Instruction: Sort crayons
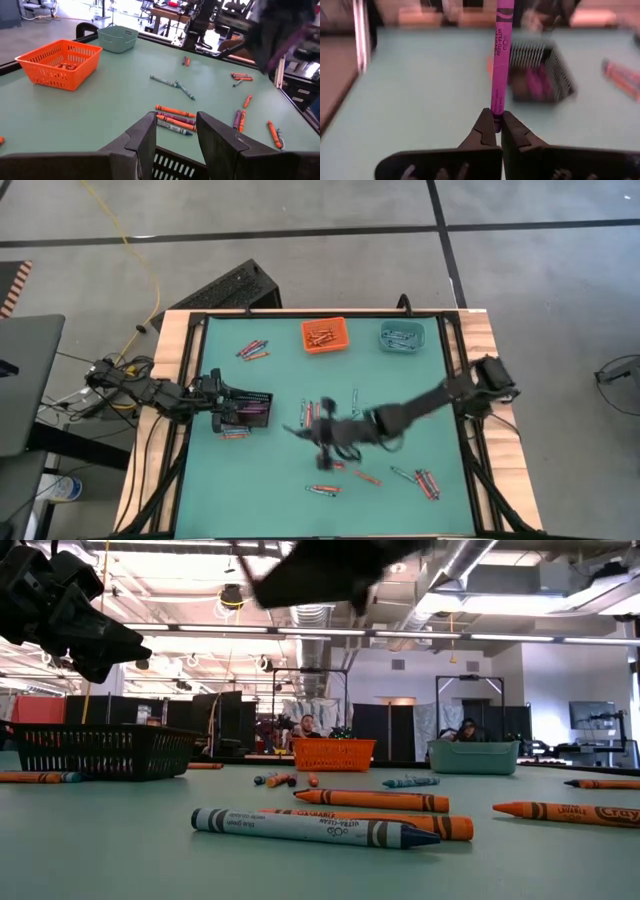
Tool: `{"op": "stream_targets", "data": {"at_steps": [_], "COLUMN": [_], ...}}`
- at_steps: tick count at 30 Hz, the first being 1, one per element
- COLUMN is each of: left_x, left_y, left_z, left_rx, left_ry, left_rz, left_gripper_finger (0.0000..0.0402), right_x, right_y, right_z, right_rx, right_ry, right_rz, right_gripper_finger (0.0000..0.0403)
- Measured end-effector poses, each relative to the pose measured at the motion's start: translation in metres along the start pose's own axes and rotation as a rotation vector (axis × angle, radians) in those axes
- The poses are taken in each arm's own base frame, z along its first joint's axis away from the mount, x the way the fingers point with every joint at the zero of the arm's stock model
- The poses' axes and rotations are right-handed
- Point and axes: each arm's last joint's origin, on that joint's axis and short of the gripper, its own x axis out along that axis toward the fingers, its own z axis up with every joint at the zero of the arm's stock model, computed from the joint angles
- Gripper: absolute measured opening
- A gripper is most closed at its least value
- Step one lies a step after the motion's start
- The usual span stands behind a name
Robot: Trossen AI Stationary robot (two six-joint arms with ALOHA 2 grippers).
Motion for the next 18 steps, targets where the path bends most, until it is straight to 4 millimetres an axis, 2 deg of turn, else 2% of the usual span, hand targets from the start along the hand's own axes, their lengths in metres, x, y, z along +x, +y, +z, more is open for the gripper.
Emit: {"op": "stream_targets", "data": {"at_steps": [2, 5, 11, 18], "left_x": [0.0, 0.0, 0.001, 0.001], "left_y": [0.0, 0.0, 0.0, 0.0], "left_z": [0.0, 0.0, -0.001, -0.002], "left_rx": [0.0, 0.001, 0.007, 0.011], "left_ry": [0.0, 0.002, 0.011, 0.018], "left_rz": [0.0, 0.001, 0.005, 0.006], "left_gripper_finger": [0.0128, 0.0128, 0.0128, 0.0128], "right_x": [0.019, 0.048, 0.099, 0.139], "right_y": [-0.02, -0.045, -0.086, -0.11], "right_z": [0.008, 0.006, -0.001, -0.007], "right_rx": [0.021, 0.064, 0.145, 0.228], "right_ry": [-0.112, -0.179, -0.109, -0.032], "right_rz": [0.044, 0.07, 0.058, 0.004], "right_gripper_finger": [0.0005, 0.0005, 0.0006, 0.0006]}}
